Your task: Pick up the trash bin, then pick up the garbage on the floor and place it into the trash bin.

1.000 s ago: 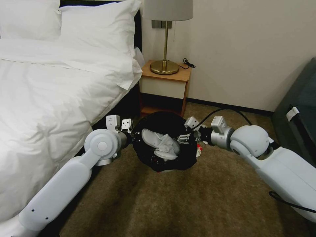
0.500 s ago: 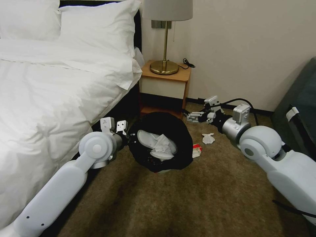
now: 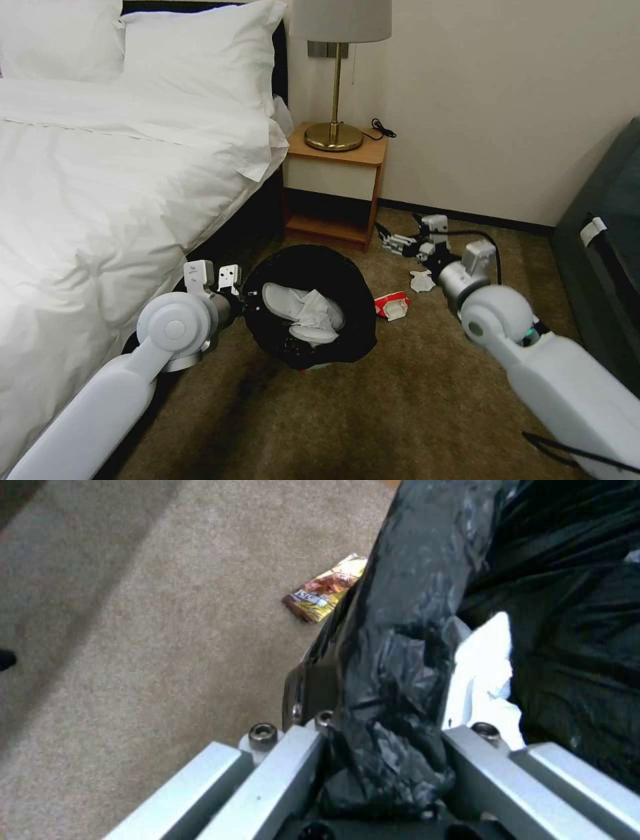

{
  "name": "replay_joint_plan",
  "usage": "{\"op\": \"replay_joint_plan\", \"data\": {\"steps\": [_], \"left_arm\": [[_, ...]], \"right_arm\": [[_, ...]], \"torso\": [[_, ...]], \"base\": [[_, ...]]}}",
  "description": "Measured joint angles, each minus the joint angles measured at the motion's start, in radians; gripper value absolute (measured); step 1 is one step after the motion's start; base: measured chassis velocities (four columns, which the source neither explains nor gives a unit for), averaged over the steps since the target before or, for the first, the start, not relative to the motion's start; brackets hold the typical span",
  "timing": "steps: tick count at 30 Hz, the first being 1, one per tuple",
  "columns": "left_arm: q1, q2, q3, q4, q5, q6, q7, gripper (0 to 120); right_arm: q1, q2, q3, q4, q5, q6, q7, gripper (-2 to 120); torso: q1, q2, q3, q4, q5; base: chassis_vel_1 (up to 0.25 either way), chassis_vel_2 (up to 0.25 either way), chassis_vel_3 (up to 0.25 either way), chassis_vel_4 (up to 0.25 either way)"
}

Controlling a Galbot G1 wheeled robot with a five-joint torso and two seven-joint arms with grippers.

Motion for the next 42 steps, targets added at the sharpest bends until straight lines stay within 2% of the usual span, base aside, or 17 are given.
{"op": "replay_joint_plan", "data": {"steps": [9, 15, 21, 27, 42], "left_arm": [[0.014, 0.017, -0.01, -0.018, -0.001, 0.0, -0.001, 0], [0.044, 0.016, -0.032, -0.037, -0.005, 0.0, 0.001, 0], [0.079, 0.012, -0.062, -0.054, -0.004, 0.0, -0.003, 0], [0.111, 0.023, -0.091, -0.074, -0.005, 0.0, -0.006, 0], [0.137, 0.02, -0.089, -0.092, 0.021, 0.0, 0.004, 0]], "right_arm": [[-0.118, 0.007, 0.097, 0.043, -0.06, 0.013, 0.004, 100], [-0.282, 0.017, 0.236, 0.116, -0.077, 0.007, 0.003, 100], [-0.377, 0.039, 0.31, 0.161, -0.103, 0.002, 0.012, 100], [-0.431, 0.056, 0.354, 0.196, -0.121, -0.006, 0.013, 100], [-0.471, 0.066, 0.398, 0.223, -0.135, -0.023, -0.001, 100]], "torso": [[0.0, 0.0, 0.0, 0.0002, -0.0002], [0.0, 0.0, 0.0, 0.0, -0.0001], [0.0, 0.0, 0.0, 0.0001, -0.0001], [0.0, 0.0, 0.0, 0.0001, -0.0001], [0.0, 0.0, 0.0, 0.0001, -0.0001]], "base": [[0.0, 0.0, 0.0, 0.0], [0.0, 0.0, 0.0, 0.0], [0.0, 0.0, 0.0, 0.0], [0.0, 0.0, 0.0, 0.0], [0.0, 0.0, 0.0, 0.0]]}}
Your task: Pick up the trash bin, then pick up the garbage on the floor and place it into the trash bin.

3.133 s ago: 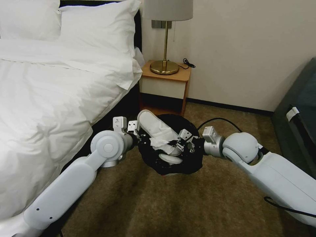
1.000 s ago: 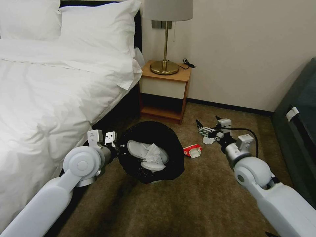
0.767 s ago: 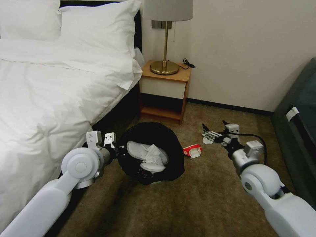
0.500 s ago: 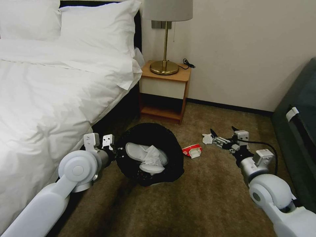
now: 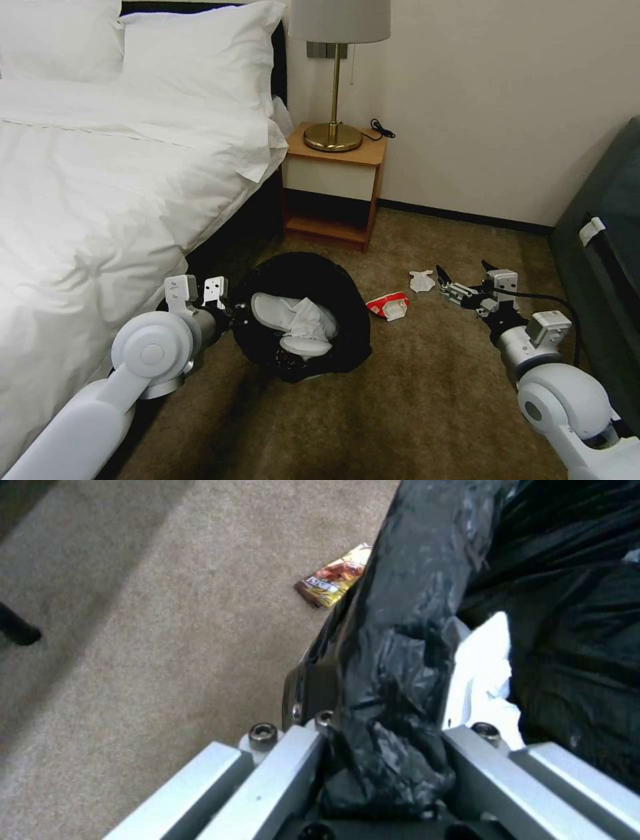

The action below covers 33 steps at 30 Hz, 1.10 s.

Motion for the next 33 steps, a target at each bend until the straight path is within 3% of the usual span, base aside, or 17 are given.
{"op": "replay_joint_plan", "data": {"steps": [19, 33], "left_arm": [[-0.006, -0.001, 0.01, -0.01, 0.027, 0.0, 0.018, 0], [-0.007, -0.005, -0.007, -0.008, 0.027, 0.0, 0.019, 0]], "right_arm": [[-0.011, -0.008, -0.004, 0.021, -0.004, -0.01, -0.002, 100], [-0.018, -0.008, -0.028, 0.024, -0.015, -0.012, -0.006, 100]], "torso": [[0.0, 0.0, 0.0, 0.0, 0.0], [0.0, 0.0, 0.0, 0.0, 0.0]], "base": [[-0.083, 0.057, 0.063, -0.08], [-0.078, 0.045, 0.053, -0.076]]}}
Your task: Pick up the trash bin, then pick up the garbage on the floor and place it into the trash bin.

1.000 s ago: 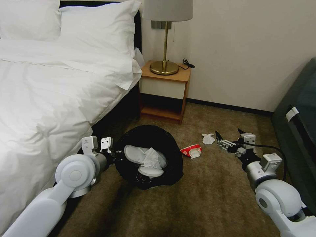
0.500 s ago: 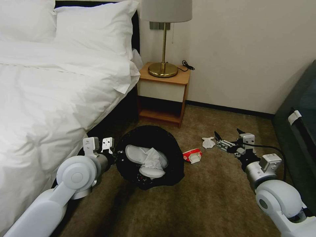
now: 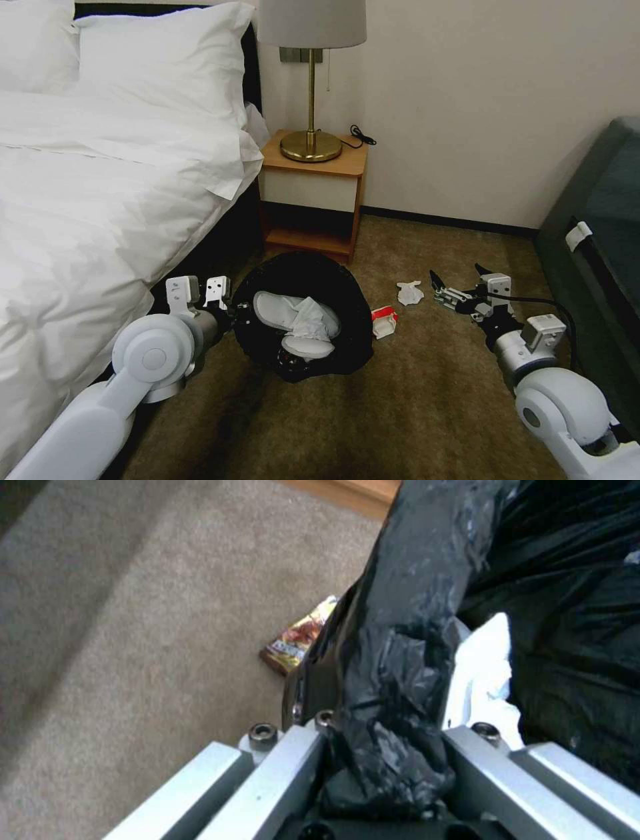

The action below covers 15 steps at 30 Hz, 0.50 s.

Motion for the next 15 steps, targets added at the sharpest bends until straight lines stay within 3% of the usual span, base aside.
{"op": "replay_joint_plan", "data": {"steps": [15], "left_arm": [[-0.05, -0.009, -0.001, 0.021, -0.021, 0.0, 0.0, 0]], "right_arm": [[-0.002, 0.001, -0.02, -0.016, -0.004, -0.001, -0.001, 100]], "torso": [[0.0, 0.0, 0.0, -0.0001, 0.0]], "base": [[-0.078, 0.071, 0.068, -0.073]]}}
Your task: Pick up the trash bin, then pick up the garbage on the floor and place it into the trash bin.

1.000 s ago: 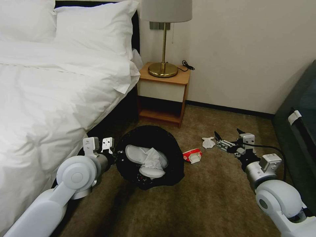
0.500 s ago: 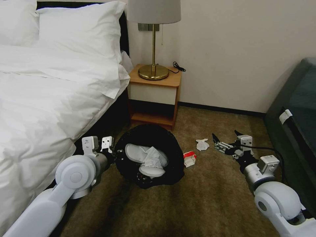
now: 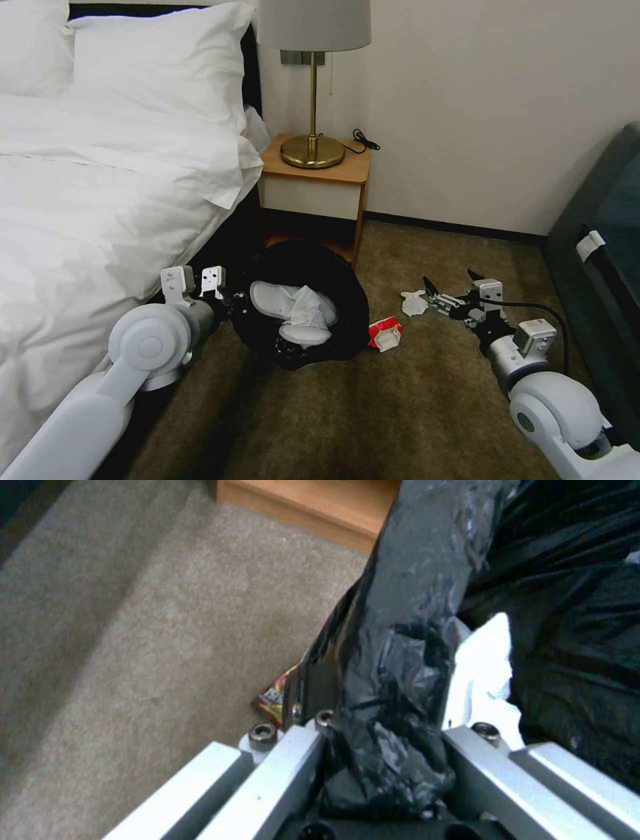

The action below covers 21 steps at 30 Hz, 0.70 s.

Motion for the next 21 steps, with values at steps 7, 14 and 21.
{"op": "replay_joint_plan", "data": {"steps": [7, 14, 21], "left_arm": [[-0.022, -0.003, -0.005, 0.014, -0.01, 0.0, 0.0, 0], [-0.028, -0.009, -0.03, 0.019, -0.019, 0.0, 0.0, 0], [-0.042, -0.006, -0.037, 0.024, -0.027, 0.0, 0.0, 0]], "right_arm": [[0.009, -0.001, -0.015, -0.023, 0.001, 0.001, 0.0, 100], [0.008, 0.001, -0.024, -0.034, 0.0, 0.001, 0.002, 100], [0.009, -0.014, -0.024, -0.082, 0.071, -0.033, -0.003, 100]], "torso": [[0.0, 0.0, 0.0, 0.0, 0.0], [0.0, 0.0, 0.0, 0.0001, 0.0], [0.0, 0.0, 0.0, 0.0001, 0.0003]], "base": [[-0.066, 0.07, 0.081, -0.07], [-0.077, 0.09, 0.079, -0.084], [-0.065, 0.076, 0.066, -0.077]]}}
